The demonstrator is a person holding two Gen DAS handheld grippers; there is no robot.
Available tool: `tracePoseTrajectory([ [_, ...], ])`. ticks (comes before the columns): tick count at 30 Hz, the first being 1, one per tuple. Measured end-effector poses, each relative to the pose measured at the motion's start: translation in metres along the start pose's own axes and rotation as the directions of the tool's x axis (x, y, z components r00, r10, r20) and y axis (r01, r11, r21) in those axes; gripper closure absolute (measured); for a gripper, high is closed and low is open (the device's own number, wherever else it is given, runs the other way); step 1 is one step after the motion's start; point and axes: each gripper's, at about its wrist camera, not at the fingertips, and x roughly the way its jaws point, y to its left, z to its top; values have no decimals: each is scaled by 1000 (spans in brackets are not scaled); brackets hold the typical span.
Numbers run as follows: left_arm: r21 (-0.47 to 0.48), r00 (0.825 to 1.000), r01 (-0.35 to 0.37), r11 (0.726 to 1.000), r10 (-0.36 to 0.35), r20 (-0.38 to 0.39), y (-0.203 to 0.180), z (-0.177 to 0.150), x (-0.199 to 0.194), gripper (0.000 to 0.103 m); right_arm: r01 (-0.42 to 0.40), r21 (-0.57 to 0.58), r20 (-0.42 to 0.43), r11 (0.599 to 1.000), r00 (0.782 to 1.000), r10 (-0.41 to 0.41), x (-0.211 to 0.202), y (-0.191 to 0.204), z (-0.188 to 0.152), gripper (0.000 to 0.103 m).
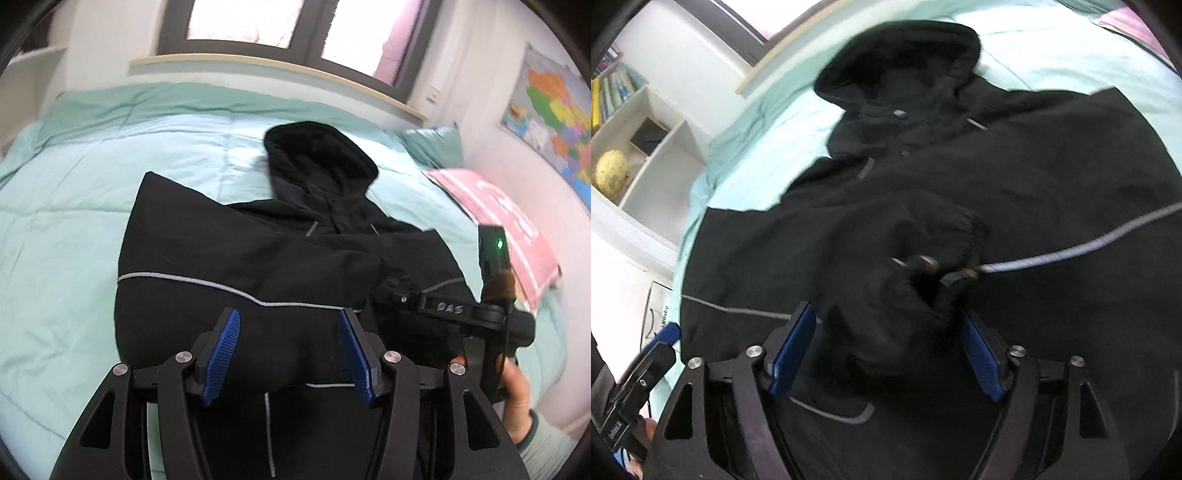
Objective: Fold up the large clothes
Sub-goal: 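Grasp that cuff with the right gripper, pull it further across, release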
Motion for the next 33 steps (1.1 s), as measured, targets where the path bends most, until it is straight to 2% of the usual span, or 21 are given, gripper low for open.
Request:
tracePoseTrajectory([
  [1,-10,1000,-7,1000,7,2,4,2,-1,46,11,-2,2,1000,1000,-11,0,1,1,64],
  [2,-16,1000,-21,1000,21,7,7,3,-1,46,20,-6,-4,1000,1000,-20,2,1,3,72],
  [3,-20,999,-39,999,40,15,10,4,-6,46,8,-8,-6,1000,1000,-8,0,0,2,74],
  [4,-19,998,-59,998,60,23,13,6,-9,46,3,-11,4,1000,1000,-3,-4,-1,2,74],
  [5,-21,996,-79,997,79,27,15,9,-9,46,13,-46,-33,999,999,-14,-14,-1,2,74],
  [10,-47,997,-74,996,75,27,13,19,1,46,93,-106,112,990,990,-81,-75,-12,11,75],
  [15,-21,997,-63,998,61,-50,-5,22,46,46,202,-126,243,971,955,-167,-139,-39,39,74],
  [19,-13,985,-61,998,58,-160,-17,12,98,46,234,-160,196,959,960,-202,-140,-66,57,74],
  [23,36,973,-69,997,75,-218,-18,-5,129,46,319,-195,178,927,941,-287,-110,-97,53,74],
  [25,43,975,-45,998,53,-215,-14,-7,129,46,337,-163,96,927,941,-325,-81,-128,43,71],
  [27,37,975,-22,999,30,-219,-11,-7,127,46,304,-115,35,946,953,-302,-61,-153,30,70],
  [30,48,979,-16,999,26,-204,-12,-6,116,46,267,-77,46,961,963,-264,-69,-160,25,69],
  [31,55,980,-5,998,16,-200,-14,-5,111,46,263,-66,39,962,965,-261,-75,-158,26,65],
  [32,52,980,29,998,-18,-197,-15,-3,105,46,257,-58,41,965,966,-255,-84,-155,27,63],
  [33,34,977,107,994,-99,-188,-18,1,95,46,250,-52,78,967,966,-246,-97,-150,28,59],
])
